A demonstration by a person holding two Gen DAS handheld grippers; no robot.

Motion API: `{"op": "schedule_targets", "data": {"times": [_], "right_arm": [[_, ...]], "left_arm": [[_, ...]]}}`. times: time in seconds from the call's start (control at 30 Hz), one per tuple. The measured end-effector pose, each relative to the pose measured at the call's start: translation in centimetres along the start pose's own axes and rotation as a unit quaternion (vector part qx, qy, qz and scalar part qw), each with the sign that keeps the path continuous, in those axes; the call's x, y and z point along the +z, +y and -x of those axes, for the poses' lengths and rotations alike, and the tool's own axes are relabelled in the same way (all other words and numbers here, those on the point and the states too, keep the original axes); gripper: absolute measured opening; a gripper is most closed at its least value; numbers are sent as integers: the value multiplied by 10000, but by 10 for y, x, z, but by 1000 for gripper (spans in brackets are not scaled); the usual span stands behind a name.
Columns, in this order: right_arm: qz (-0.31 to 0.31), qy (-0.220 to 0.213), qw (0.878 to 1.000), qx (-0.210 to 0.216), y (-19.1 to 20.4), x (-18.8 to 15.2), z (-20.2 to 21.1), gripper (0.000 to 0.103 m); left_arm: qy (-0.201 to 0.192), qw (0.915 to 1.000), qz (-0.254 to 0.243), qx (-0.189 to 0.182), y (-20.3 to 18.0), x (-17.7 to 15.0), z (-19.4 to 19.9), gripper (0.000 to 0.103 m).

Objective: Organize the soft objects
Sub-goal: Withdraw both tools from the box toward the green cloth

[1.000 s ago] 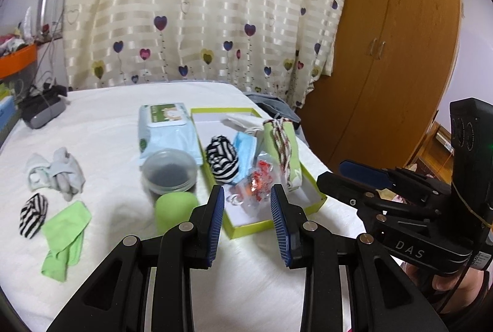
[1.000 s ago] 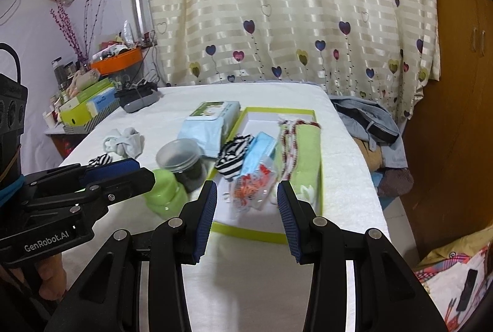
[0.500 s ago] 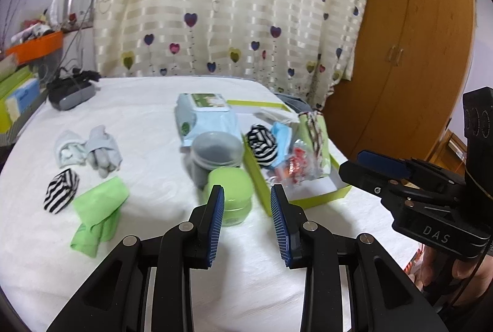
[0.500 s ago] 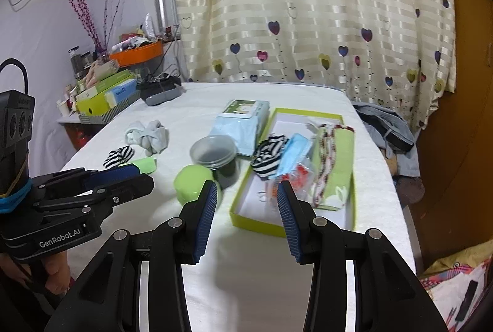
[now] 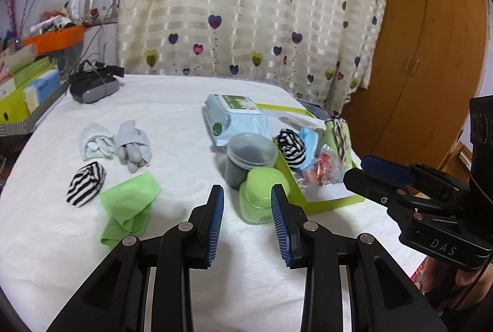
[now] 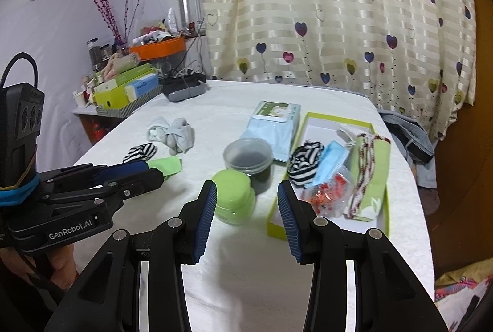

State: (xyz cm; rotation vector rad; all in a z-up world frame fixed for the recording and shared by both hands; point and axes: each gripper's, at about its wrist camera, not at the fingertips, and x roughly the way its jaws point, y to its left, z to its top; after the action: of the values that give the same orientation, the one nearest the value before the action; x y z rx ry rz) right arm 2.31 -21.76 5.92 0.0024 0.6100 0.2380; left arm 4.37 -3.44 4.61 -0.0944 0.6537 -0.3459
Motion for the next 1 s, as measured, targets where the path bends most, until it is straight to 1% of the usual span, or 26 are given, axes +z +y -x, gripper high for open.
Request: {"op": "schedule_targets", "data": {"times": [0.27, 0.4, 0.5, 0.7, 0.73, 0.9, 0.97, 1.0], "right_arm": [[122, 2, 9995, 284, 16, 6, -14, 44], [206, 16, 9991, 372, 25, 8, -20, 50], [228, 21, 9987, 450, 30, 10, -26, 50], [326, 139, 9977, 577, 42, 13, -42, 50], [345, 159, 9975, 593, 44, 14, -45, 50], [404, 264, 9969, 617, 48, 16, -57, 50], [422, 284, 9968, 624, 51, 16, -60, 50], [436, 296, 9966, 627, 52, 17, -62, 50]], "left_arm": [[-15, 9995, 179, 245, 28, 0, 3, 32], [4, 9987, 330, 388, 47, -1, 1, 34], [21, 9974, 483, 525, 65, -2, -1, 37], [35, 9950, 646, 755, 91, -3, -5, 40], [46, 9946, 686, 776, 95, -4, -6, 41], [164, 9930, 814, 845, 111, -8, -15, 43], [223, 9915, 906, 905, 120, -9, -20, 45], [263, 9906, 951, 945, 124, -9, -22, 48]]}}
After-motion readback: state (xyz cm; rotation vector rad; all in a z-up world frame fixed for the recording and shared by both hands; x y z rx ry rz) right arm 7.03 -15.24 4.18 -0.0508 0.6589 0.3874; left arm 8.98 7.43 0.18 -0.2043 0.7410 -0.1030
